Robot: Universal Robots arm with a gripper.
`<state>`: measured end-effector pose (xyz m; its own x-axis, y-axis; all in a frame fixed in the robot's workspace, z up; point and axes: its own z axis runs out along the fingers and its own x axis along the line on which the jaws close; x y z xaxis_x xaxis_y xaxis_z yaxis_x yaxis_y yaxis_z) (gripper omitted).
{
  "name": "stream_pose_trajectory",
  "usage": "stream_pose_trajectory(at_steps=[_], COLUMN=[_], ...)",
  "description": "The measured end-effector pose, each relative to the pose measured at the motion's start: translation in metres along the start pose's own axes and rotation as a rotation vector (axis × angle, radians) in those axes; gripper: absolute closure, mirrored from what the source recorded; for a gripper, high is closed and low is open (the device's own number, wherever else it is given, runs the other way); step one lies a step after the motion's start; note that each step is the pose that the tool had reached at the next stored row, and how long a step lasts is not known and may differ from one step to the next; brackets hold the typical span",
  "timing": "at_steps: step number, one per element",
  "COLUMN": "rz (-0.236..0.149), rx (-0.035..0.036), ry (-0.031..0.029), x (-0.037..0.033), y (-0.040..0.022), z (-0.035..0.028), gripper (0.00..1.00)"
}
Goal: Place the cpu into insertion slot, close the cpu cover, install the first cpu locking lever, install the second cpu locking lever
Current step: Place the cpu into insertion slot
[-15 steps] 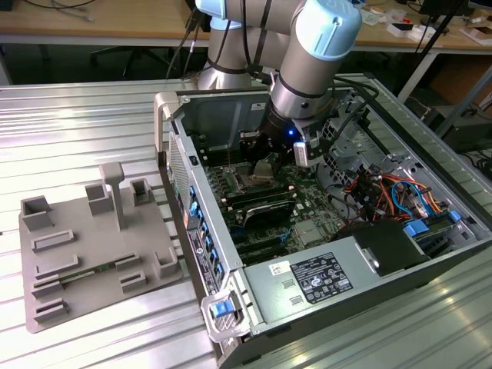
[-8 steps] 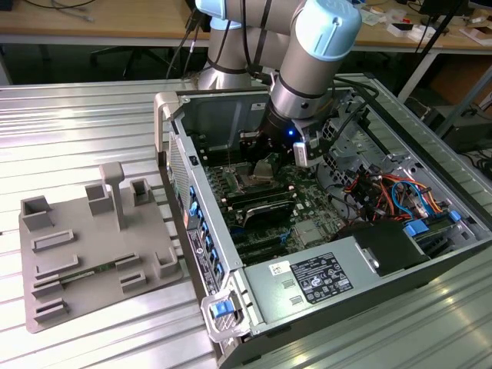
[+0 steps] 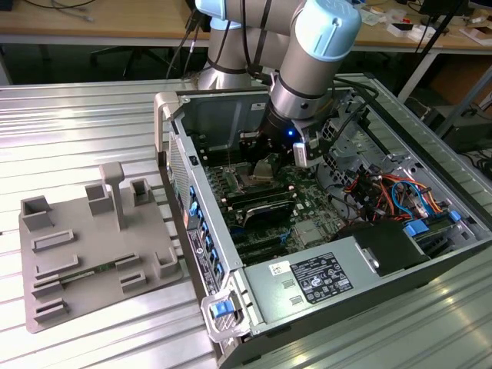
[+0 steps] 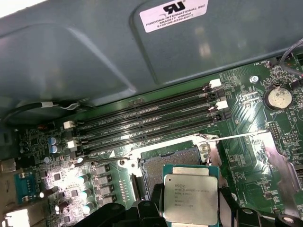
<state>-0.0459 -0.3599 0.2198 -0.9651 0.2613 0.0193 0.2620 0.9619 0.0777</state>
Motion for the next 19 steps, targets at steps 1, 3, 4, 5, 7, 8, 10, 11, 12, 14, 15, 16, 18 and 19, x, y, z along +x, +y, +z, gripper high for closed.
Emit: stream_pose_trajectory(at_steps=[1,3,4,5,7,8,10,11,12,14,15,16,18,19], rz=[0.0,0.001,0.002,0.002,0.003,0.004,0.006,0.006,0.007,0.008,0.008,0.009,0.01,0.011], rx=[0.0001,0.0,0.0,0.0,0.0,0.0,-0.0001,0.0,-0.0001,-0.0001,-0.0001,-0.0001,-0.0002,-0.0002], ry=[0.0,-0.0001,-0.0002,-0.0002,-0.0003,-0.0004,-0.0005,-0.0005,-0.0006,-0.0006,-0.0007,-0.0007,-0.0008,-0.0008], x=[0.0,0.0,0.0,0.0,0.0,0.0,0.0,0.0,0.0,0.0,0.0,0.0,0.0,0.0], y=[0.0,0.0,0.0,0.0,0.0,0.0,0.0,0.0,-0.0001,-0.0001,-0.0001,-0.0001,-0.0001,-0.0001], z=[0.0,0.0002,0.0002,0.0002,0.0004,0.0005,0.0006,0.0007,0.0007,0.0008,0.0009,0.001,0.0011,0.0011], gripper=[0.45,0.45,0.45,0.45,0.45,0.45,0.45,0.45,0.45,0.45,0.45,0.45,0.45,0.45])
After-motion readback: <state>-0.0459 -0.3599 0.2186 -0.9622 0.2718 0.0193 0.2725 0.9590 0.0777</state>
